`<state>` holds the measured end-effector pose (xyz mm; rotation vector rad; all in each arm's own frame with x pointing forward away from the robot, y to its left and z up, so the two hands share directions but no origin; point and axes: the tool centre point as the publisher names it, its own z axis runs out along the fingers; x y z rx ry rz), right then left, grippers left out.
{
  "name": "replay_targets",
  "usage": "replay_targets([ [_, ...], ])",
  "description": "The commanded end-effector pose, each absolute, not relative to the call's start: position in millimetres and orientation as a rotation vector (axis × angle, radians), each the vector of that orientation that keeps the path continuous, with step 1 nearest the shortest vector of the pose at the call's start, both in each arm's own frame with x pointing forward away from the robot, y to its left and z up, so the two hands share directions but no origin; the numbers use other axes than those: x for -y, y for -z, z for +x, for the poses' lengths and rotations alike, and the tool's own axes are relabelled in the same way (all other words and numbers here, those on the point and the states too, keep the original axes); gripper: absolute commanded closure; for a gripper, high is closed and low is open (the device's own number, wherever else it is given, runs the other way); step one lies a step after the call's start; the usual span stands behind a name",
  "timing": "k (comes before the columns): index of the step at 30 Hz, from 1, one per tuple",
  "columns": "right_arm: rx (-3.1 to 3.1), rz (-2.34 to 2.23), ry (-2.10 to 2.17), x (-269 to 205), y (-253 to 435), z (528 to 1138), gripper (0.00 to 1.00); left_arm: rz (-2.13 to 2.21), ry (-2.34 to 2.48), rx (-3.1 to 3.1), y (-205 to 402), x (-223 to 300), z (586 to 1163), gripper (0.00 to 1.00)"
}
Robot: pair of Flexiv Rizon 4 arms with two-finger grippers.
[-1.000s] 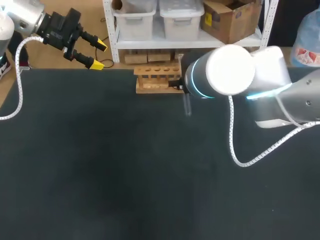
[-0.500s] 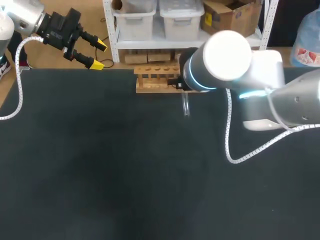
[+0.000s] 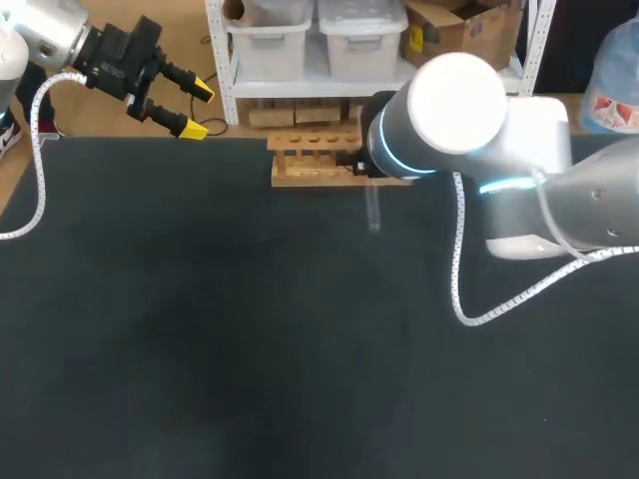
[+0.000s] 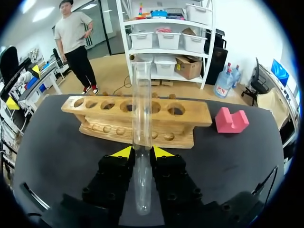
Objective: Grasp the test tube, adjust it, and insert it.
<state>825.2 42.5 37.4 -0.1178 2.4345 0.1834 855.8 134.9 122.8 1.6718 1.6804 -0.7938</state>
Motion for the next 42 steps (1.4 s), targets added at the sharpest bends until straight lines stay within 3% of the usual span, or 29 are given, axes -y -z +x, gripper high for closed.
replay_targets([
  [1, -2.384, -0.097, -0.18, -32.3, -48.9, 809.2, 1.0, 1.671, 0.789, -1.681, -122.6, -134.8, 854.4, 0.0],
  [42, -1.951, 0.057, -0.232, 19.5, -140.9, 794.0, 1.0, 1.671, 0.789, -1.681, -122.6, -134.8, 854.4, 0.0],
])
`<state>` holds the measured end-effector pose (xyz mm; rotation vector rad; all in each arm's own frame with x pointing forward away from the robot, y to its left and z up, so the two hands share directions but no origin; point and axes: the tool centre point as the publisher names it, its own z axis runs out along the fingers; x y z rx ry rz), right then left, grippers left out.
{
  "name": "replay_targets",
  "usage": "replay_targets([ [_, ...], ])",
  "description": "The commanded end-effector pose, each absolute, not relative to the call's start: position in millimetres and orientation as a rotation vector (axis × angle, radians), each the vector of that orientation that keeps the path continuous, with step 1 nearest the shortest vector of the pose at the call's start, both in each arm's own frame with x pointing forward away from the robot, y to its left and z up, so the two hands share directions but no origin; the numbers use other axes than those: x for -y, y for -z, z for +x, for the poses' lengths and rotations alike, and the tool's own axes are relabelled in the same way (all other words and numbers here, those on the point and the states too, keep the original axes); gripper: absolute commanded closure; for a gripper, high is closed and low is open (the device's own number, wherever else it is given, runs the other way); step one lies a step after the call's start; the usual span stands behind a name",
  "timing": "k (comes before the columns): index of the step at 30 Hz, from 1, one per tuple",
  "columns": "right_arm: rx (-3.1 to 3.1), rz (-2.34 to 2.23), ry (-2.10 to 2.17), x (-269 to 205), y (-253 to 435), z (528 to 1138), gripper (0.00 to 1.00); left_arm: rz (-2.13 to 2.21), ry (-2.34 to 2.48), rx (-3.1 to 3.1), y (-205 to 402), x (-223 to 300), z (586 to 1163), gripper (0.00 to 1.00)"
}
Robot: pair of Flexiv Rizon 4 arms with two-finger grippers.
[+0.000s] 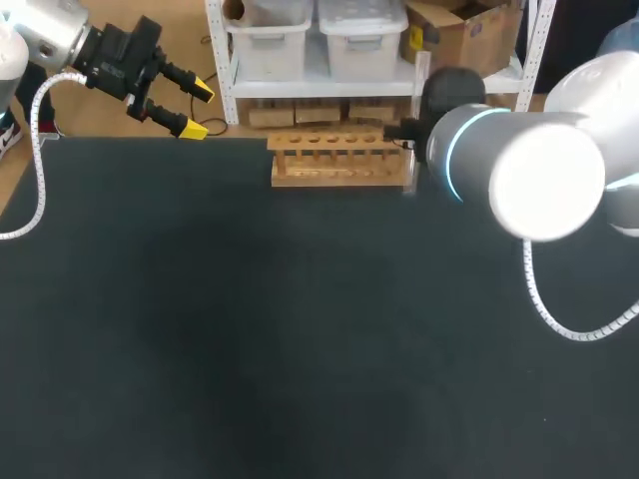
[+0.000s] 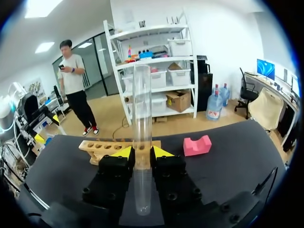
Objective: Grasp the test tube, adjust it, and insert it.
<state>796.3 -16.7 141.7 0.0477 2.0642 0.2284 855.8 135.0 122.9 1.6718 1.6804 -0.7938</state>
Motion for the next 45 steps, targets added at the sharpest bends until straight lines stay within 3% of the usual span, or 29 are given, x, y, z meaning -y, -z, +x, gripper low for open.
replay_targets([
  [1, -1.947, 0.059, -0.234, 19.7, -141.6, 794.2, 1.0, 1.671, 0.789, -1.681, -122.6, -134.8, 854.4, 0.0],
  [45, -1.518, -0.041, -0.362, -24.2, -194.4, 857.5, 1.0, 1.671, 0.789, -1.681, -122.6, -134.8, 854.4, 0.0],
])
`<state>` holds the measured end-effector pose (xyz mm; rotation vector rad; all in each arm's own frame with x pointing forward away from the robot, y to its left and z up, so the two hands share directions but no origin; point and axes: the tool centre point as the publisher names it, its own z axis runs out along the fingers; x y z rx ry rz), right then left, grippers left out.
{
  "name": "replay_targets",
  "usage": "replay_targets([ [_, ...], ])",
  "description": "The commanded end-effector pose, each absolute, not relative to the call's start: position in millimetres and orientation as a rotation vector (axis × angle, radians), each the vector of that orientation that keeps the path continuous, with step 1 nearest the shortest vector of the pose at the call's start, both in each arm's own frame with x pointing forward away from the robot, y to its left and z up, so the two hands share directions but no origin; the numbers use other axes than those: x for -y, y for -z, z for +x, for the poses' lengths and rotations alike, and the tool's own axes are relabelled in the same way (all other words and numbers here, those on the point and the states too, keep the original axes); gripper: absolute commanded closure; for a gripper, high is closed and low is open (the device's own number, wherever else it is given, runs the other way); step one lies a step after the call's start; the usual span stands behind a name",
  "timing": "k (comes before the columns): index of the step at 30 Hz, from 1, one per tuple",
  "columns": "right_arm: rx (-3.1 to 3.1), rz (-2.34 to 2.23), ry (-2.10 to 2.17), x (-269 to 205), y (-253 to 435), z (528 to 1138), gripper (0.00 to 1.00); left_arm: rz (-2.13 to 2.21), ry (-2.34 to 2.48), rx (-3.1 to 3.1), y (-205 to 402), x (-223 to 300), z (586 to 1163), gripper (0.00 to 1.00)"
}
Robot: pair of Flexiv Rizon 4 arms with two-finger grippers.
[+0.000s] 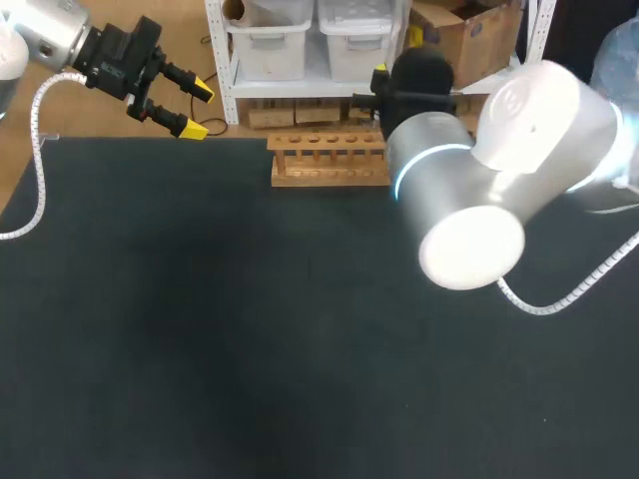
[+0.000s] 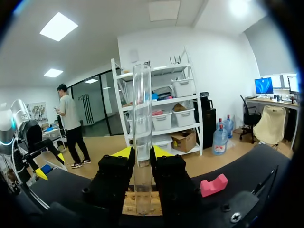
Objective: Grasp the test tube, adjust it, and insert it.
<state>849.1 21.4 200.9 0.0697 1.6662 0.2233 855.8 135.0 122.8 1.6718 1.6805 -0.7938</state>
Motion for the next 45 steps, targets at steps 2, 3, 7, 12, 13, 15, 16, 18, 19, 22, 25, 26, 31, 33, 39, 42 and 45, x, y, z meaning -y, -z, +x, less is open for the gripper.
replay_targets([
  [2, -1.509, -0.046, -0.37, -26.7, -193.3, 859.9, 1.0, 1.671, 0.789, -1.681, -122.6, -134.8, 854.4, 0.0],
  [3, -1.507, -0.048, -0.372, -27.4, -192.5, 860.7, 1.0, 1.671, 0.789, -1.681, -122.6, -134.8, 854.4, 0.0],
  [7, -1.479, -0.07, -0.395, -31.0, -188.4, 864.9, 1.0, 1.671, 0.789, -1.681, -122.6, -134.8, 854.4, 0.0],
  [12, -1.444, -0.113, -0.409, -33.3, -184.7, 869.4, 1.0, 1.671, 0.789, -1.681, -122.6, -134.8, 854.4, 0.0],
  [13, -1.437, -0.123, -0.41, -33.4, -184.2, 870.2, 1.0, 1.671, 0.789, -1.681, -122.6, -134.8, 854.4, 0.0],
  [15, -1.422, -0.143, -0.414, -33.1, -183.5, 871.8, 1.0, 1.671, 0.789, -1.681, -122.6, -134.8, 854.4, 0.0],
  [16, -1.416, -0.153, -0.415, -32.9, -183.3, 872.8, 1.0, 1.671, 0.789, -1.681, -122.6, -134.8, 854.4, 0.0],
  [18, -1.408, -0.178, -0.414, -32.8, -183.0, 875.1, 1.0, 1.671, 0.789, -1.681, -122.6, -134.8, 854.4, 0.0],
  [19, -1.405, -0.186, -0.415, -32.7, -182.7, 875.9, 1.0, 1.671, 0.789, -1.681, -122.6, -134.8, 854.4, 0.0],
  [22, -1.396, -0.22, -0.424, -32.4, -180.8, 880.1, 1.0, 1.671, 0.789, -1.681, -122.6, -134.8, 854.4, 0.0],
  [25, -1.393, -0.238, -0.433, -32.8, -178.3, 883.3, 1.0, 1.671, 0.789, -1.681, -122.6, -134.8, 854.4, 0.0],
  [26, -1.393, -0.243, -0.436, -33.2, -177.5, 884.0, 1.0, 1.671, 0.789, -1.681, -122.6, -134.8, 854.4, 0.0],
  [31, -1.404, -0.26, -0.441, -34.8, -172.7, 886.8, 1.0, 1.671, 0.789, -1.681, -122.6, -134.8, 854.4, 0.0],
  [33, -1.409, -0.269, -0.441, -35.1, -170.7, 888.0, 1.0, 1.671, 0.789, -1.681, -122.6, -134.8, 854.4, 0.0],
  [39, -1.433, -0.311, -0.409, -37.5, -165.5, 891.7, 1.0, 1.671, 0.789, -1.681, -122.6, -134.8, 854.4, 0.0],
  [42, -1.438, -0.317, -0.416, -37.3, -163.7, 892.1, 1.0, 1.671, 0.789, -1.681, -122.6, -134.8, 854.4, 0.0],
  [45, -1.443, -0.32, -0.421, -37.3, -161.2, 893.0, 1.0, 1.671, 0.789, -1.681, -122.6, -134.8, 854.4, 0.0],
])
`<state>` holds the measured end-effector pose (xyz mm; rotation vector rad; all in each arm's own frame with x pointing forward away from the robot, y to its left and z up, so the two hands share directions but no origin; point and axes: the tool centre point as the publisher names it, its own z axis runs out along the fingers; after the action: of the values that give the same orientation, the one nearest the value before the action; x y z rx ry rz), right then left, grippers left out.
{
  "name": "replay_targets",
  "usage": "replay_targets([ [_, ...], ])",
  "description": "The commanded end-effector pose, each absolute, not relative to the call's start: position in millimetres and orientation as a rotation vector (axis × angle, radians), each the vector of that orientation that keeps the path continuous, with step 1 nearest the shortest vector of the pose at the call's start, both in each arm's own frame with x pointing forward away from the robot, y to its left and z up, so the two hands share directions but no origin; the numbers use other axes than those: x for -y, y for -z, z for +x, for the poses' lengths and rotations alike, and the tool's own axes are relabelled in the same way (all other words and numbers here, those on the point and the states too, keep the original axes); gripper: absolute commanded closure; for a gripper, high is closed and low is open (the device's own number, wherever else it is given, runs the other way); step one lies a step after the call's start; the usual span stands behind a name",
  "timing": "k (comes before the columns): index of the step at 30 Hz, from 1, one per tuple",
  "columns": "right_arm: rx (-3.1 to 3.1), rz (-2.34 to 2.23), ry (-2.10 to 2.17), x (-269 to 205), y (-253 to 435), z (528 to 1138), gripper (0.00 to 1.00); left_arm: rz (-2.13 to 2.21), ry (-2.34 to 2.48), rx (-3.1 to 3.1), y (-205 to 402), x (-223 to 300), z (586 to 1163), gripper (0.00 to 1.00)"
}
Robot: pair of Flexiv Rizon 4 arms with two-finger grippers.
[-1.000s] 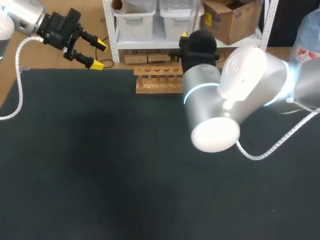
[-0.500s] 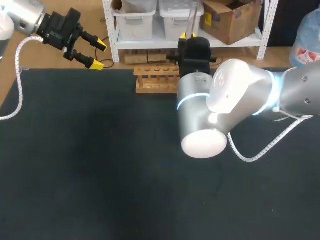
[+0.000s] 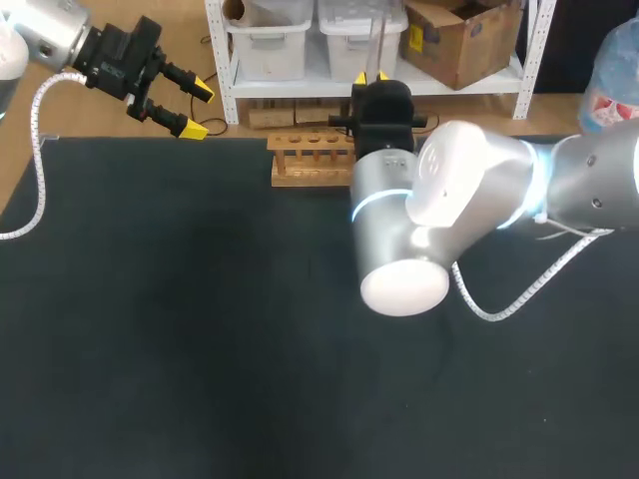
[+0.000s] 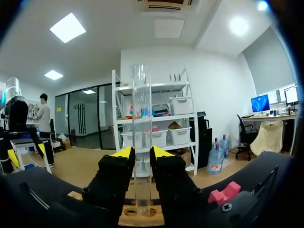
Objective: Grasp the test tube, adjust it, and insert it.
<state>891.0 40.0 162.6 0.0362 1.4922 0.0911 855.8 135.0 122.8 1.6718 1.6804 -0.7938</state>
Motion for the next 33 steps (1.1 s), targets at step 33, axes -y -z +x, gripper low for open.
replay_targets([
  [33, -1.468, -0.33, -0.402, -33.7, -148.2, 903.2, 1.0, 1.671, 0.789, -1.681, -122.6, -134.8, 854.4, 0.0],
])
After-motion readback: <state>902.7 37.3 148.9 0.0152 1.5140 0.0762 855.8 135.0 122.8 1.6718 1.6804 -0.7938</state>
